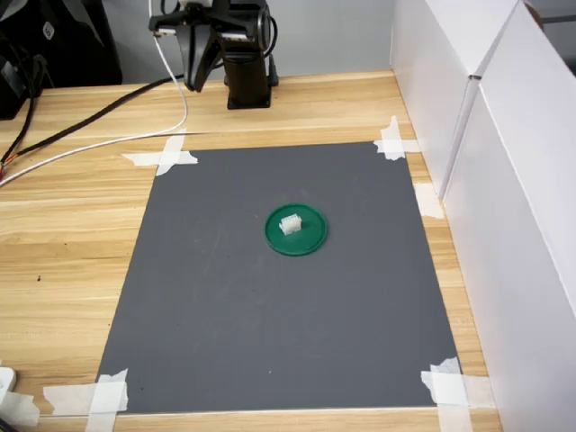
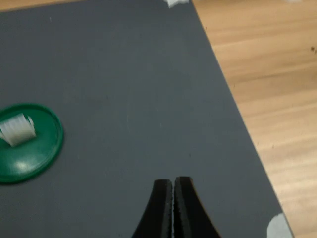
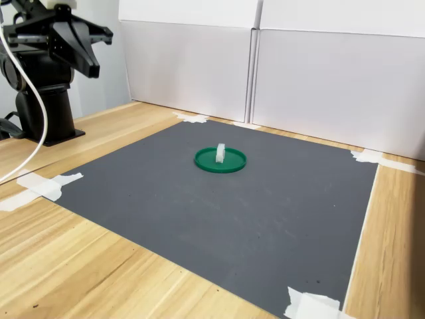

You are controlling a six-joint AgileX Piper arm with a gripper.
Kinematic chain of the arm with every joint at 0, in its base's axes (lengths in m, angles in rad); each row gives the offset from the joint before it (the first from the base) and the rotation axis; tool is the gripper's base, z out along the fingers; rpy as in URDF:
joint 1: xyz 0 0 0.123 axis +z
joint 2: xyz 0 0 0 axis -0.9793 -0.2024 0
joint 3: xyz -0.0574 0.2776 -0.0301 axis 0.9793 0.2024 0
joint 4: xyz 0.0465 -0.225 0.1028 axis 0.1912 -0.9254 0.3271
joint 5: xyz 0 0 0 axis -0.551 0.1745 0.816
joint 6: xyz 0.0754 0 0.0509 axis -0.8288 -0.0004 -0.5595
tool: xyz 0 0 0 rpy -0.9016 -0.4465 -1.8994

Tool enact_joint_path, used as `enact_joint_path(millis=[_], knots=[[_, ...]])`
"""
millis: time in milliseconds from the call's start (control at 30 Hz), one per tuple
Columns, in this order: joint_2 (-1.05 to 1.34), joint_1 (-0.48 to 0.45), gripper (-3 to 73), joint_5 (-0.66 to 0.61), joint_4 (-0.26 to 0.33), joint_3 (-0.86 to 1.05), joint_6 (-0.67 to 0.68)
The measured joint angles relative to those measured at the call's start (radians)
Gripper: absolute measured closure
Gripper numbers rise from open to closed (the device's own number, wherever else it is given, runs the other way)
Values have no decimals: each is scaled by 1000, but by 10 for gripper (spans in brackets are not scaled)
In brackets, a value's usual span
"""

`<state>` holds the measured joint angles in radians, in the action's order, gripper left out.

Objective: Grasp a white terminal and put it in the green lid.

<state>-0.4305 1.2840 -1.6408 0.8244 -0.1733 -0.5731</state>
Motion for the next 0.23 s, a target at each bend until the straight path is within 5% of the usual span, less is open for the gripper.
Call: enact_joint_path(millis=[233], knots=[[57,0,711,-5,-1,39,0]])
